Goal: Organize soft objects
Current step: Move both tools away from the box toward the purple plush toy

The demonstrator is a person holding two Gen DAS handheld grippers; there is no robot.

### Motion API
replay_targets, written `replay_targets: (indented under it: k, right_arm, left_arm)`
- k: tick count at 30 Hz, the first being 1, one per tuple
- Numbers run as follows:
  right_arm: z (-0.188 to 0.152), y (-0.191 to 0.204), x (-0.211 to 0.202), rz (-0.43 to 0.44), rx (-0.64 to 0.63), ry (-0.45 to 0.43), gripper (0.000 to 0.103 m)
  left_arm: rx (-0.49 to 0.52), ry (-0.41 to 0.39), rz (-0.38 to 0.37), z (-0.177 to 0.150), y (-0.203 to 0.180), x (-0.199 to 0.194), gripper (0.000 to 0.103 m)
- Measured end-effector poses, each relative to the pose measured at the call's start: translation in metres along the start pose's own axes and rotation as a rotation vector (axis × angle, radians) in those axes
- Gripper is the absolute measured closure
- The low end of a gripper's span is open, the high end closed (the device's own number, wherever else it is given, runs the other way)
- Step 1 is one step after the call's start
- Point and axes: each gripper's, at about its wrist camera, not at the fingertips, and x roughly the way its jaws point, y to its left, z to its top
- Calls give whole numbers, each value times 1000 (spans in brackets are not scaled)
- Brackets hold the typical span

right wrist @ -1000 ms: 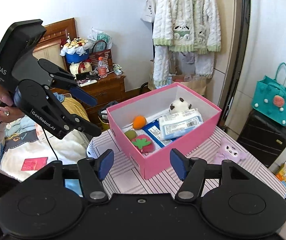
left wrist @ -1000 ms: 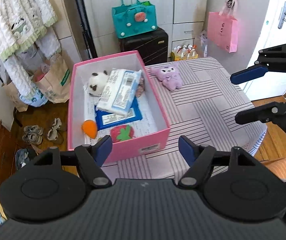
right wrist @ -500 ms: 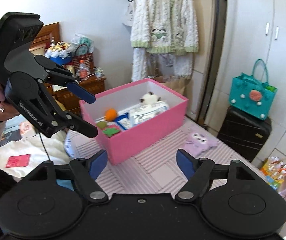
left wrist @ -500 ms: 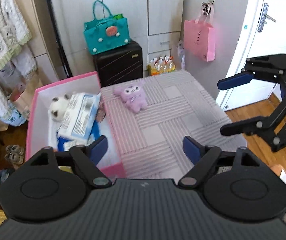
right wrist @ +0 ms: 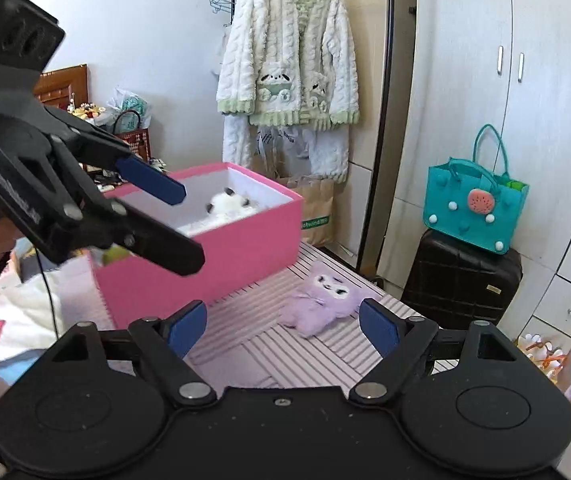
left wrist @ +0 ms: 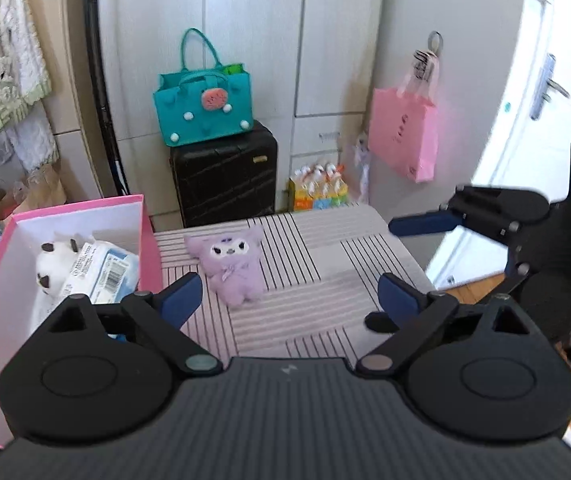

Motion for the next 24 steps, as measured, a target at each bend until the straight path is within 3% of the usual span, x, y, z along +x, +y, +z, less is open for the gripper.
replay_targets:
  k: [9,17,24]
  right_arm:
    - [-36,-46,40,43,58,-8,16]
    - [-47,-55,87,72,28,28,16]
    - [-43,-52,127,111,-40,71,16]
  left_arm:
    - [-108,-10,-14,-9,0,60,8]
    - [-191,21,168,-16,3,109,9]
    - [-208,45,209,-11,14,132,13]
